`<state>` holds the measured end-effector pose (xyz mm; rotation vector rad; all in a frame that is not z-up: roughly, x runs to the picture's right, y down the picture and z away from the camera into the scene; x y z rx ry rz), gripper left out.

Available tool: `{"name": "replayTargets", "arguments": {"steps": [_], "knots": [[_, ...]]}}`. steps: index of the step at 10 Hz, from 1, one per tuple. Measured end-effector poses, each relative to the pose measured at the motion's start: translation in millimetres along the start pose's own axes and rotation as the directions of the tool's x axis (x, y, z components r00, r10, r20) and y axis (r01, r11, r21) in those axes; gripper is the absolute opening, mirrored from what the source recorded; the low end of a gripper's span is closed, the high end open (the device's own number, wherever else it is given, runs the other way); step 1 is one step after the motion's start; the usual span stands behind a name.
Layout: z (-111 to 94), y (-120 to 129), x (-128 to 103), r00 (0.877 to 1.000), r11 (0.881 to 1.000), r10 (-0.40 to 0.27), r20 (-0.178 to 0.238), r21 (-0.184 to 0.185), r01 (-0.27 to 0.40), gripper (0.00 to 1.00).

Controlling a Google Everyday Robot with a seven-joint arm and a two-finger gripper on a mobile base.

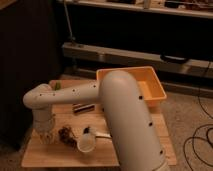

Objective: Place fork in plastic cup

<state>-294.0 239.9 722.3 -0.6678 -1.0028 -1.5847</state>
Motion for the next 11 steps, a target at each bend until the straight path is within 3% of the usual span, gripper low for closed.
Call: {"name": "replayTargets", "arguments": {"steps": [3, 11], "knots": [[-33.3, 21.9, -9.3, 0.998, 0.999, 0.047, -0.049, 0.003, -0.046, 0.0], [-79.8, 42.7, -5.1, 0.991, 0.997, 0.075, -0.108, 0.038, -0.071, 0.0]]}}
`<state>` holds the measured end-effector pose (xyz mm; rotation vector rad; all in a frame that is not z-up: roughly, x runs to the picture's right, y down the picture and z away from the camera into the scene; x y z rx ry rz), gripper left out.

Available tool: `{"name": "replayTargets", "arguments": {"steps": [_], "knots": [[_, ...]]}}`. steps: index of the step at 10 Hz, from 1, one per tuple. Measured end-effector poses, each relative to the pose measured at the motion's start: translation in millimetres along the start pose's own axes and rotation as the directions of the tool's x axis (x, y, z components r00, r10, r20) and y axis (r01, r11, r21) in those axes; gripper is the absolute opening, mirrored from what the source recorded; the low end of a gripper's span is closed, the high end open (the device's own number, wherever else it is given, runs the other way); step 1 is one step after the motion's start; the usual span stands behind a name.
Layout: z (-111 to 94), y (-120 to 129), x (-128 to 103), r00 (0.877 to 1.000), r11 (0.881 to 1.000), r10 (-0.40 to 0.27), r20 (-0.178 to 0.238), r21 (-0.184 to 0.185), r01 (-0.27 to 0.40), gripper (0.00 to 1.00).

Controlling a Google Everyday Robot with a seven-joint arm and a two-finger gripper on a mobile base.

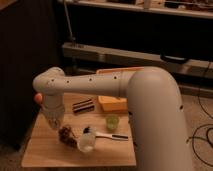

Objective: Place fork in plastic cup

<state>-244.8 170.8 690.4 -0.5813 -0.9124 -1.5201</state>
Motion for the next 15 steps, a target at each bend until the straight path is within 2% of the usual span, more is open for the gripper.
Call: {"name": "replayTargets", "arguments": {"steps": [4, 6, 10, 12, 15], "knots": [[-14.9, 0.3, 3.3, 0.999, 1.0, 0.017, -0.032, 0.006, -0.017, 0.0], [-37.4, -2.0, 11.7, 0.998, 1.0, 0.026, -0.061, 0.001, -0.026, 0.0], [-74.9, 13.8, 38.5, 0.992, 0.998, 0.069, -0.107, 0.003, -0.069, 0.0], [-88.9, 21.2, 42.7, 0.988, 0.996, 0.088, -0.128, 0.009, -0.088, 0.0], [-113.7, 27.2, 39.0, 0.98, 0.994, 0.106, -0.168, 0.0, -0.107, 0.0]]}}
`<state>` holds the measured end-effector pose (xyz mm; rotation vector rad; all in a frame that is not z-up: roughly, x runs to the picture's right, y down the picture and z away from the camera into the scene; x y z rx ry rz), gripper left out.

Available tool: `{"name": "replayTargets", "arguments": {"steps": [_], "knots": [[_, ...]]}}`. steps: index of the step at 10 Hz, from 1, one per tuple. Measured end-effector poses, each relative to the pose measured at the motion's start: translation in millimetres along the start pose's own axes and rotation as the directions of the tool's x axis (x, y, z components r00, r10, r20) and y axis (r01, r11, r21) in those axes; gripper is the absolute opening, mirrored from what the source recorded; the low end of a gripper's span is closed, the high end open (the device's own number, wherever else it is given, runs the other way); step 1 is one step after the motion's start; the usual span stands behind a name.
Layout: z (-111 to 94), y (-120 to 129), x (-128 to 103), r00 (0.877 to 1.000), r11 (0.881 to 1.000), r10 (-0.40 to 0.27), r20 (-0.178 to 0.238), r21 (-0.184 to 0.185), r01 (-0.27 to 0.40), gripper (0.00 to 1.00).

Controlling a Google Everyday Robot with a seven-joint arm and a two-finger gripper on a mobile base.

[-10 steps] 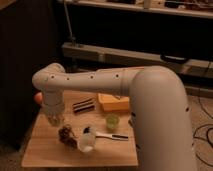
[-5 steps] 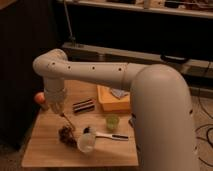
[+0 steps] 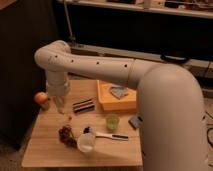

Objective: Place fork in plastic cup

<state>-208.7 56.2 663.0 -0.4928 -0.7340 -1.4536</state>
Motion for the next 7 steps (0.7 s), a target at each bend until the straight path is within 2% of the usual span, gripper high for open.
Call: {"name": "replayTargets", "arguments": {"steps": [3, 5, 7], "knots": [[-14.2, 12.9, 2.2, 0.999, 1.0, 0.024, -0.021, -0.005, -0.024, 0.0], [-15.3, 20.7, 2.2, 0.999, 0.999, 0.036, -0.019, 0.007, -0.036, 0.02], [-3.9, 17.3, -2.6, 1.0, 0.999, 0.03, 0.001, 0.023, -0.03, 0.18]]}}
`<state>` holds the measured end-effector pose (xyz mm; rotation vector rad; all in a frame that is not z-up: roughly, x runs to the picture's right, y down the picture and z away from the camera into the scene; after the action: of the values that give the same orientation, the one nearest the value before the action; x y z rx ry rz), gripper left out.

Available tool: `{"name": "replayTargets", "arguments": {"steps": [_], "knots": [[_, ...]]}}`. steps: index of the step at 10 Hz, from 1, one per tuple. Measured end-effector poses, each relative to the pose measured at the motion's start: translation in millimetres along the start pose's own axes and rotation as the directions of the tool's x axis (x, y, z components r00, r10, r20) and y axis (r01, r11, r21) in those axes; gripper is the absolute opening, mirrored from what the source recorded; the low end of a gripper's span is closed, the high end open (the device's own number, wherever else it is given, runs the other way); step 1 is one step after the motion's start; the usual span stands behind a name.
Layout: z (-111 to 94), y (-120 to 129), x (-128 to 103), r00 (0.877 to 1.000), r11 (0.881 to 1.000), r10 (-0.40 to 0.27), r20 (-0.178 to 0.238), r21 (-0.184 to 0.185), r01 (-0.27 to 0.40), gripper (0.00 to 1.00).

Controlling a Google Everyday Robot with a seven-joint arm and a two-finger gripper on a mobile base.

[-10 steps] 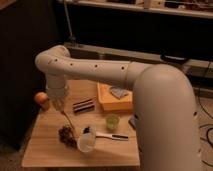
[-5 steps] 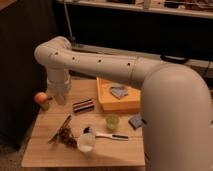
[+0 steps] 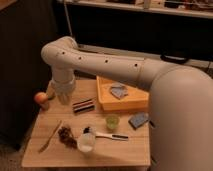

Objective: Place fork in plastic cup

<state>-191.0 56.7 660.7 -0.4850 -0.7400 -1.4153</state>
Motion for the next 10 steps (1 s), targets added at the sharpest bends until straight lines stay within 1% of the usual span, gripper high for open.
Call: {"name": "replayTargets", "arguments": {"steps": [2, 3, 4, 5, 6, 7, 9, 10], "knots": [[12.1, -4.9, -4.1, 1.0, 1.0, -0.004, 0.014, 0.021, 0.004, 0.39], [20.6, -12.3, -6.7, 1.0, 1.0, -0.009, 0.021, 0.028, 0.009, 0.49], [28.2, -21.5, -8.6, 1.0, 0.999, -0.016, 0.027, 0.031, 0.015, 0.57], [40.4, -36.3, -11.3, 0.999, 0.999, -0.027, 0.035, 0.035, 0.026, 0.69], [49.4, -44.2, -13.3, 0.999, 0.999, -0.032, 0.04, 0.035, 0.031, 0.77], [59.0, -50.2, -13.8, 0.998, 0.999, -0.034, 0.044, 0.031, 0.032, 0.8], [80.8, -56.6, -10.6, 0.998, 1.0, -0.023, 0.054, 0.02, 0.022, 0.8], [87.9, -57.2, -9.1, 0.998, 1.0, -0.014, 0.06, 0.015, 0.013, 0.8]]}}
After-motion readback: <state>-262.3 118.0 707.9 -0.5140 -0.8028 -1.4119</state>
